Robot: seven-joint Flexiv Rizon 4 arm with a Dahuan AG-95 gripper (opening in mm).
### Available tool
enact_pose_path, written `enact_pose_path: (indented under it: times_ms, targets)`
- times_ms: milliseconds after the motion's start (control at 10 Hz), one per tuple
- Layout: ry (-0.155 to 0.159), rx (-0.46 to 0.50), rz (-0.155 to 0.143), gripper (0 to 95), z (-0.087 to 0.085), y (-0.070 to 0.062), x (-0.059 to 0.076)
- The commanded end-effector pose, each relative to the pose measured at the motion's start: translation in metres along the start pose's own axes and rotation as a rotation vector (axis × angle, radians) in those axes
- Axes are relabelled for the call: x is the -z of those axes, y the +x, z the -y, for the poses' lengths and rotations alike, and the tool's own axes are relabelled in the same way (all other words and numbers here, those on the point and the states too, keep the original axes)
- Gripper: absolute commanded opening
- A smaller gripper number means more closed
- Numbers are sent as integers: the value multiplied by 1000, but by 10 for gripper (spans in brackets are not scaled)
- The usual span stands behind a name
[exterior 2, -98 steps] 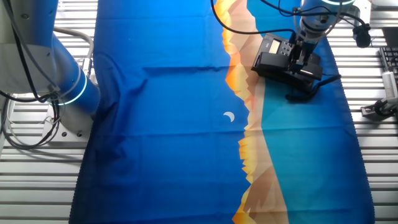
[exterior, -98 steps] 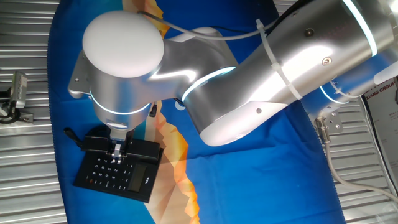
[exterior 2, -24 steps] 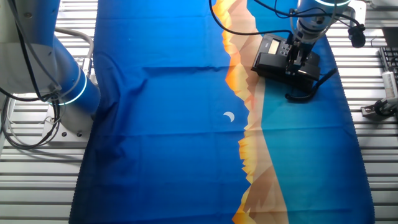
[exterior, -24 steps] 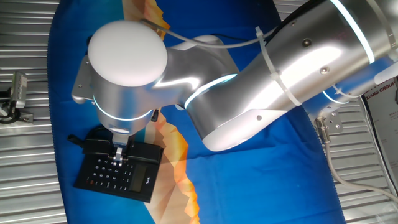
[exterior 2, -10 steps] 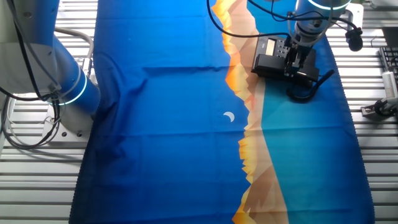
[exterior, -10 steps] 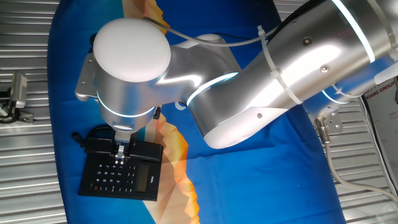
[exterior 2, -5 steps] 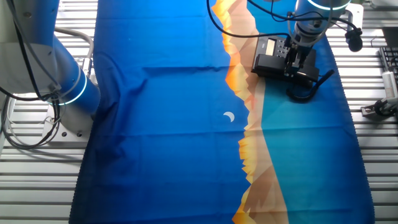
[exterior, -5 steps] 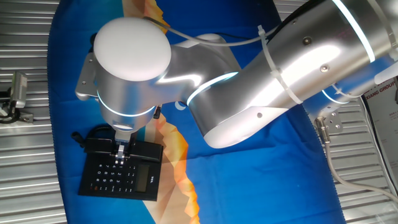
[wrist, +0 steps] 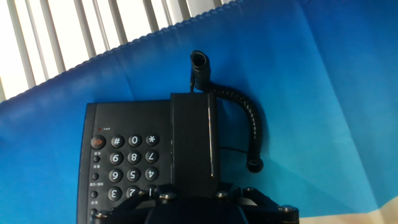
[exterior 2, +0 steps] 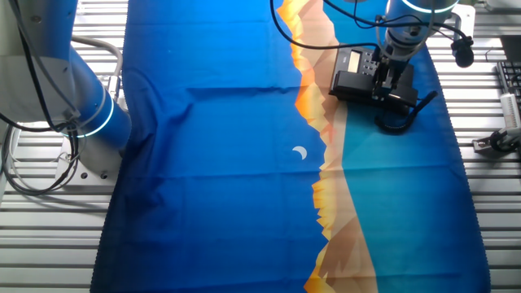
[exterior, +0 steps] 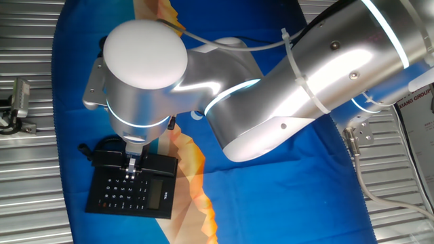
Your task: Place the handset of the telephone on the corresponding phone cradle
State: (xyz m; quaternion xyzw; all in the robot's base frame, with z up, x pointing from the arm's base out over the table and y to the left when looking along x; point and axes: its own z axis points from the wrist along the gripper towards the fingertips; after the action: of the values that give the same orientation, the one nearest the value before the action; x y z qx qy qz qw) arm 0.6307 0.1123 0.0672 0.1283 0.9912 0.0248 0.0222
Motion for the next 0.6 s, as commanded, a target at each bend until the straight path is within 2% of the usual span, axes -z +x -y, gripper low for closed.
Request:
enact_pose_path:
  times_ms: [100,600]
  targets:
    - [1,-1,-1,0,-1,-1,-2]
    - [4,-1,-3,0,-2,-2,-3]
